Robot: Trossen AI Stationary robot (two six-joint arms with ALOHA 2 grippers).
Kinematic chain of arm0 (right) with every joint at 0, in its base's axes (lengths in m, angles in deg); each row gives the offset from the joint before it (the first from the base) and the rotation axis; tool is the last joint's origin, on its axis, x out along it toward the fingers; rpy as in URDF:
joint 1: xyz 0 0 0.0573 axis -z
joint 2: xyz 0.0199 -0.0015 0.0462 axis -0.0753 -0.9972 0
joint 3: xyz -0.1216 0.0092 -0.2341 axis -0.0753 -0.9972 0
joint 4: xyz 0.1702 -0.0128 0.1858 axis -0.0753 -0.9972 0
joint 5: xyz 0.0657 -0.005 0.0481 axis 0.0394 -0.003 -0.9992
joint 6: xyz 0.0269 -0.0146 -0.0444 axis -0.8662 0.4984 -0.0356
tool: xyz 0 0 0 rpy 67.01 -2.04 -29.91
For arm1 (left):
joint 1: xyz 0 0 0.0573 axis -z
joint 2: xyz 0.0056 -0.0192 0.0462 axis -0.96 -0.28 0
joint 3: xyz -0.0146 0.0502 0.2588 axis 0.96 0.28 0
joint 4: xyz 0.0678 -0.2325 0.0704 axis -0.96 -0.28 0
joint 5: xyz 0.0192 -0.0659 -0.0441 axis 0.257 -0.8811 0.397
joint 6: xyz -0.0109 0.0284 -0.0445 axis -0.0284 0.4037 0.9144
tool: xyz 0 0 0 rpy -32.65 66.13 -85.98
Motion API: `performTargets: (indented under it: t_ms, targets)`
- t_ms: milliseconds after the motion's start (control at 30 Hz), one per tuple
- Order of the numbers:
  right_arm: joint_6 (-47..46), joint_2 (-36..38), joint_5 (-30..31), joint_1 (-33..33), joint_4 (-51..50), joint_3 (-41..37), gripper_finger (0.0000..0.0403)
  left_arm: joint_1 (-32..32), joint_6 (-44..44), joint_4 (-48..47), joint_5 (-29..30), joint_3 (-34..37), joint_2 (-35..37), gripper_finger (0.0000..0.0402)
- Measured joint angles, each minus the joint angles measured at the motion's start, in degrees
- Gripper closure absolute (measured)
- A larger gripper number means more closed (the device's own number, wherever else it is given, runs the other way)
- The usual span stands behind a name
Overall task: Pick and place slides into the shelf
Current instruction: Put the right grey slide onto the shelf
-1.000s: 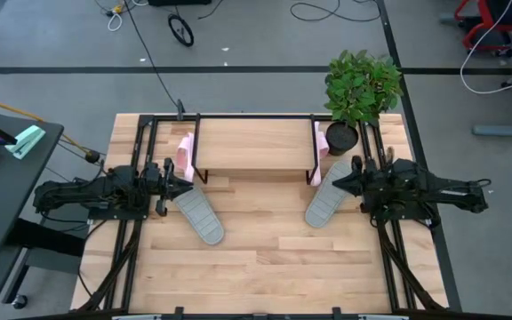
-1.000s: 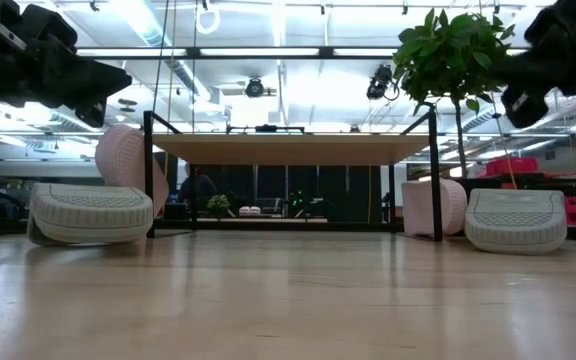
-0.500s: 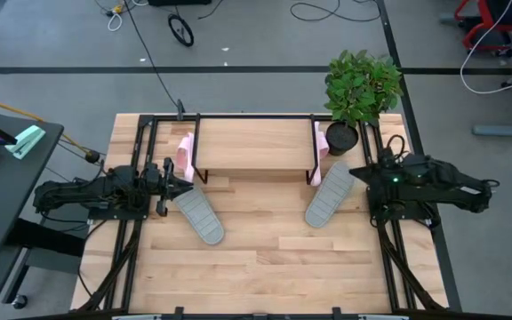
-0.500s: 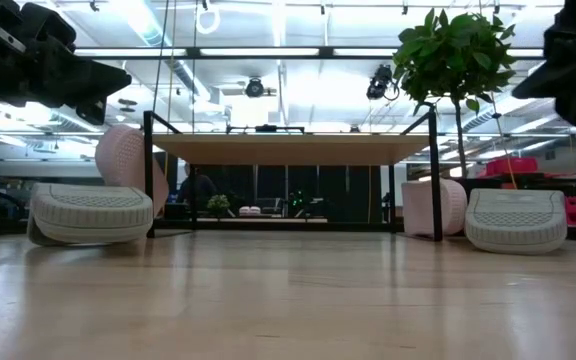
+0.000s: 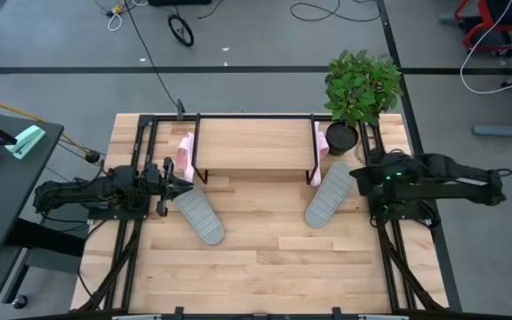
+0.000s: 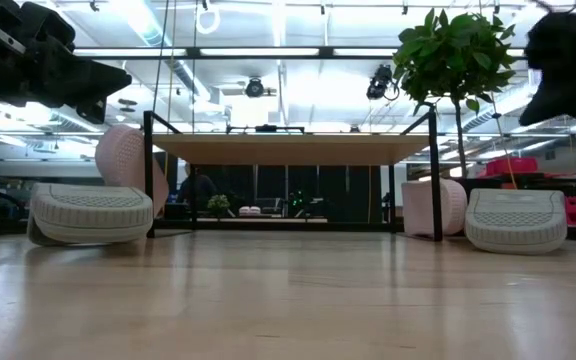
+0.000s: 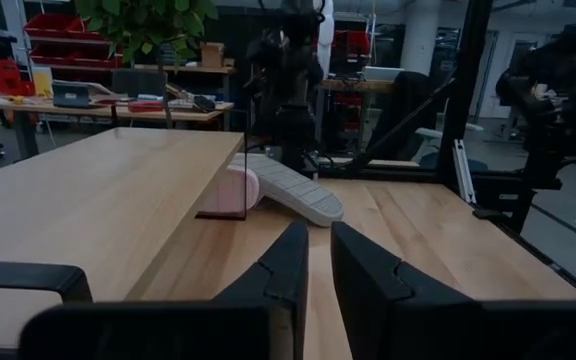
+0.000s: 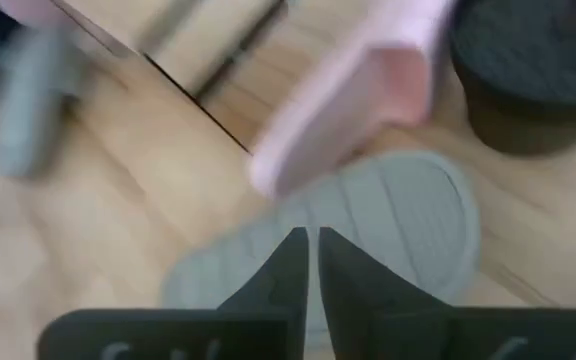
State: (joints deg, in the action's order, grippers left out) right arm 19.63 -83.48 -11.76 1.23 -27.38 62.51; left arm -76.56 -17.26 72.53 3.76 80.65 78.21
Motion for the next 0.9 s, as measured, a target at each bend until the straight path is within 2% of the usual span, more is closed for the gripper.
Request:
performTargets:
  t_ms: [233,600,733,900]
  targets:
    - [-0.35,-12.65,1.33,5.26,-9.16,6.29,0.0300,-0.01,0.10,-0.84,0.04,0.00,0.01,0.0334]
    - [-1.56,-19.29,-6.08,17.81,-9.24,7.23,0.0142,0.01,0.13,-1.31,0.08,0.00,0.02,0.0322]
    - [-1.56,-21.09,-9.85,20.54,-8.86,7.23,0.0119,0.01,-0.17,-1.37,0.08,-0.02,0.00,0.0324]
    - [-1.52,-23.00,-16.39,20.97,-8.84,7.23,0.0121,0.00,-0.63,-1.34,0.08,-0.02,0.01,0.0324]
